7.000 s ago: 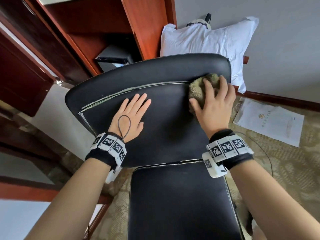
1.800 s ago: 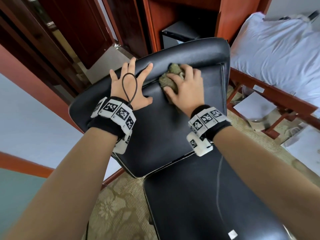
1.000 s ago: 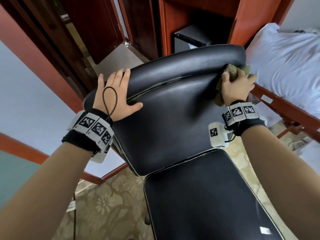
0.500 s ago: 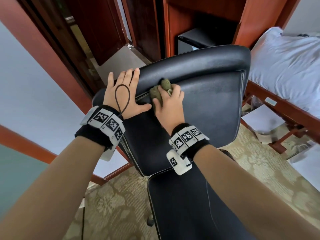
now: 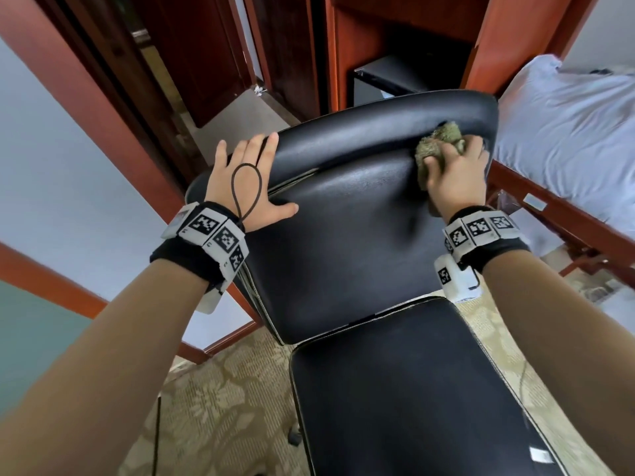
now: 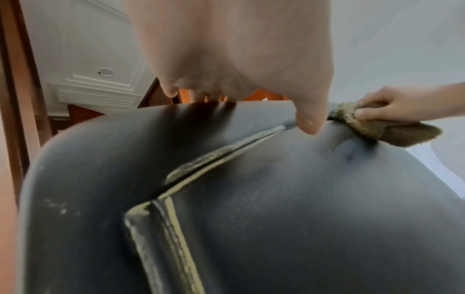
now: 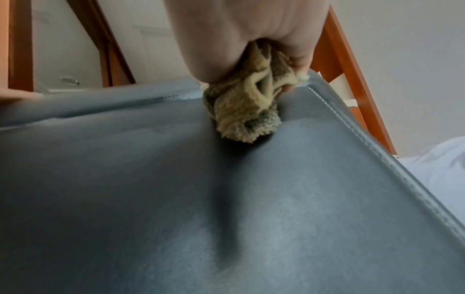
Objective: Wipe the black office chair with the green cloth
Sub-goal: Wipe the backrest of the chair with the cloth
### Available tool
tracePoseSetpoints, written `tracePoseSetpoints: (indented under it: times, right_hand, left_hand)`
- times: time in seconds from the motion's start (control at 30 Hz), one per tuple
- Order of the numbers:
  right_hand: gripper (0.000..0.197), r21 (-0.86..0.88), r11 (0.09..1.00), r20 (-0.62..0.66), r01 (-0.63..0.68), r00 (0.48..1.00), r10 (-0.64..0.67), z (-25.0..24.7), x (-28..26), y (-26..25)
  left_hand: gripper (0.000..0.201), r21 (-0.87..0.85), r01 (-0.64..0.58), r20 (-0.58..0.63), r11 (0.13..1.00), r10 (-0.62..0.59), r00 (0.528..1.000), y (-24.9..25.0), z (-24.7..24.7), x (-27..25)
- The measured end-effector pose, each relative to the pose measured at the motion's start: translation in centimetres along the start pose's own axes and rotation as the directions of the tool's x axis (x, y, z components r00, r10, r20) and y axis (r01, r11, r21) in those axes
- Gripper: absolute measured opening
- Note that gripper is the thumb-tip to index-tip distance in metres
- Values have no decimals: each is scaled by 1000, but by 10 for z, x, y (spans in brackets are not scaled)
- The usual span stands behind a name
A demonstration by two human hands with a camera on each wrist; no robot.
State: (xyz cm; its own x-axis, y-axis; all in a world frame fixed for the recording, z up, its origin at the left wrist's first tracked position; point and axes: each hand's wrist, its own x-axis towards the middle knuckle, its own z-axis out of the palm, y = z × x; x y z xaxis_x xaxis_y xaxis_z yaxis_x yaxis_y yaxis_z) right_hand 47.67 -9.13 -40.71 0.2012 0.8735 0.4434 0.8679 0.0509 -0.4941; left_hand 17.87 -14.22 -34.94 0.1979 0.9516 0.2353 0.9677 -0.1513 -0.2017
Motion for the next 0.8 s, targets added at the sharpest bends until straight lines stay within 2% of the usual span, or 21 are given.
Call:
tracePoseSetpoints:
  times: [0.17,0.23,0.33,0.4,0.5,0.57,0.7,0.8]
  right_hand:
    - [33,112,981,-29,-161,986,165,11,-8,-30]
    - [32,166,975,-27,-148,988,154,17,-15,-49]
    - [34,207,978,13,43,999,-46,28,-36,-78]
    - [42,189,963,43,190,978,-202,34,-48,-86]
    - [45,113,951,116,286,947,-299,27,-42,-72]
    - [45,77,961,164,264,948,-273,17,-28,-50]
    - [44,16,992,103,127,986,-128,-1,-1,4]
    - [42,-21,998,60,-59,996,60,-10,8,37]
  left_hand:
    - [113,-7,-11,13,1000,11,1000,-1,1,0]
    - [114,-12,-18,16,1000,18,1000,-2,2,0]
    - [115,-30,-12,5,999,12,1000,0,5,1]
    - [114,-49,-3,-13,999,3,1000,0,8,0]
    - [112,-66,-8,-18,998,6,1000,-1,8,-2]
    - [111,-78,-12,-19,997,11,1000,-1,7,-1]
    - [110,-97,-16,-23,995,14,1000,0,7,1]
    - [110,-89,-12,-14,996,11,1000,-1,6,1]
